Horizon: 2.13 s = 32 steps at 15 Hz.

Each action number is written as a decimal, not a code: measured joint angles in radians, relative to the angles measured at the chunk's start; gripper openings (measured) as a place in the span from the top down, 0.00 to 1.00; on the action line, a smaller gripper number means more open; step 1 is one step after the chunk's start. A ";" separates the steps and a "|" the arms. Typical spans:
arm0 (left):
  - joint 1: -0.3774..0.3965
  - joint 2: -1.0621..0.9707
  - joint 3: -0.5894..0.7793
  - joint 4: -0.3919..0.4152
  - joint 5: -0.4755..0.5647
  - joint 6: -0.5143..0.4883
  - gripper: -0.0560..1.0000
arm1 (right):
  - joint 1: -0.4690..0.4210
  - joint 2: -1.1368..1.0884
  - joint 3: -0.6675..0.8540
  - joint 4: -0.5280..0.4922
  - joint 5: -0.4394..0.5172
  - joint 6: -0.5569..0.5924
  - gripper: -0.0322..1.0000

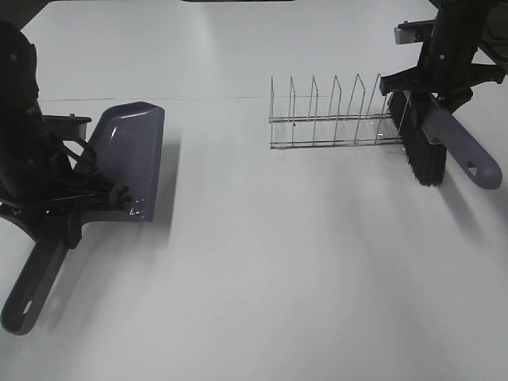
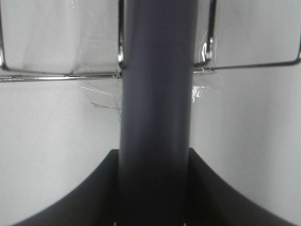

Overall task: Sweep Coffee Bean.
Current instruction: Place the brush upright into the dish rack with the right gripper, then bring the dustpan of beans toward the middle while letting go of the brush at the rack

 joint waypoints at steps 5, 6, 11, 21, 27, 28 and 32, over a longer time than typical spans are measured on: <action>0.000 0.000 0.000 0.000 0.000 0.000 0.63 | -0.001 -0.008 0.000 0.029 0.002 -0.030 0.36; 0.000 0.000 0.000 0.000 0.000 0.000 0.63 | -0.001 -0.013 0.000 0.031 0.002 -0.032 0.34; 0.000 0.000 0.000 -0.006 -0.003 -0.016 0.63 | -0.002 -0.127 0.000 0.077 0.018 -0.032 0.32; 0.020 0.077 -0.086 -0.048 0.001 -0.024 0.63 | 0.009 -0.408 0.000 0.120 0.038 -0.124 0.32; 0.155 0.095 -0.108 -0.085 0.001 0.003 0.63 | 0.009 -0.550 0.005 0.161 0.040 -0.151 0.32; 0.157 0.107 -0.109 -0.096 0.001 0.012 0.63 | 0.009 -0.574 0.030 0.180 0.039 -0.154 0.32; 0.157 0.159 -0.110 -0.122 -0.022 0.030 0.63 | 0.009 -0.693 0.269 0.195 0.038 -0.172 0.32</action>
